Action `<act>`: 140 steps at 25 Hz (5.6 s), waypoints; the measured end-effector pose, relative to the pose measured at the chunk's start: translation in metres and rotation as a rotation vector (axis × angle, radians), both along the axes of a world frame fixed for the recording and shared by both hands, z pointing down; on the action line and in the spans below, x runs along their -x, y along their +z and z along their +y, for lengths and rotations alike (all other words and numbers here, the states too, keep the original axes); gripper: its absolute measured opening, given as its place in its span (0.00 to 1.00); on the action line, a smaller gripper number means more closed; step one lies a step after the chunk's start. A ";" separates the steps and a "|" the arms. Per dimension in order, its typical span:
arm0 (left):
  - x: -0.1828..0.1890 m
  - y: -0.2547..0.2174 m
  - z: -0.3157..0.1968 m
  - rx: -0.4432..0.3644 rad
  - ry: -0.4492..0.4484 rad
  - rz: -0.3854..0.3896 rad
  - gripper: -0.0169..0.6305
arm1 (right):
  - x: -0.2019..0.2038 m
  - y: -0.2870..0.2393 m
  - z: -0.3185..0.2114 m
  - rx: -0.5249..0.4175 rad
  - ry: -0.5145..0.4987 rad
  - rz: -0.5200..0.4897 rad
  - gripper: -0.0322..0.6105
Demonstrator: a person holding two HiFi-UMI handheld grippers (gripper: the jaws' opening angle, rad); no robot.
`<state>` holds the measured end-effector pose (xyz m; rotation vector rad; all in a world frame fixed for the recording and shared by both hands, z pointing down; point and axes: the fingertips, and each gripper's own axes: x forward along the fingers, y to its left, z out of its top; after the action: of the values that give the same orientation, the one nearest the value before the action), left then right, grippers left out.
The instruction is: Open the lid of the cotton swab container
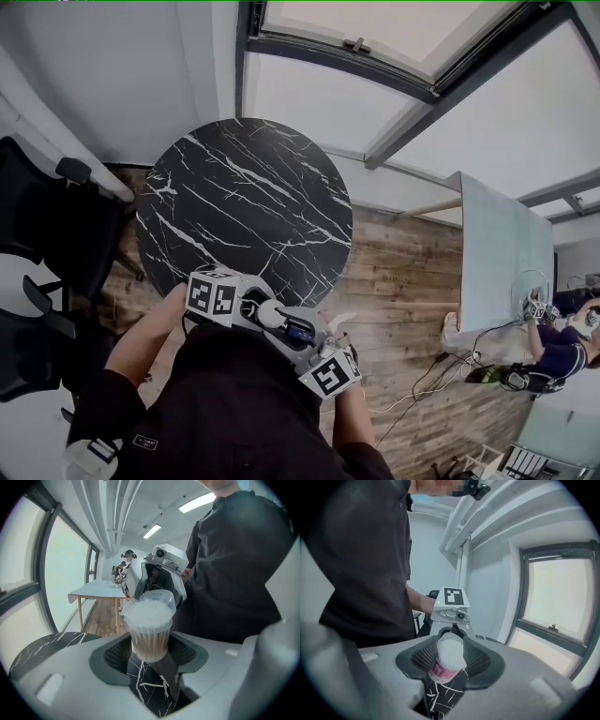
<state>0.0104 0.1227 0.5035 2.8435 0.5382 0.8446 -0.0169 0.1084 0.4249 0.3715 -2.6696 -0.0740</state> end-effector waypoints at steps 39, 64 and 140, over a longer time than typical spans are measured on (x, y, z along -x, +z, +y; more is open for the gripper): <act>-0.012 0.005 0.002 -0.079 -0.032 0.090 0.41 | -0.006 -0.024 -0.022 0.194 0.100 -0.186 0.21; -0.017 -0.001 0.016 -0.095 -0.043 0.117 0.41 | -0.028 -0.015 -0.059 0.488 0.115 -0.358 0.16; 0.012 -0.005 -0.109 -0.173 -0.920 0.101 0.41 | -0.087 0.009 -0.098 0.253 0.767 -0.376 0.05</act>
<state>-0.0016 0.0134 0.4983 2.7801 -0.8273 0.5648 0.0697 0.0105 0.4339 1.3931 -2.6342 0.6096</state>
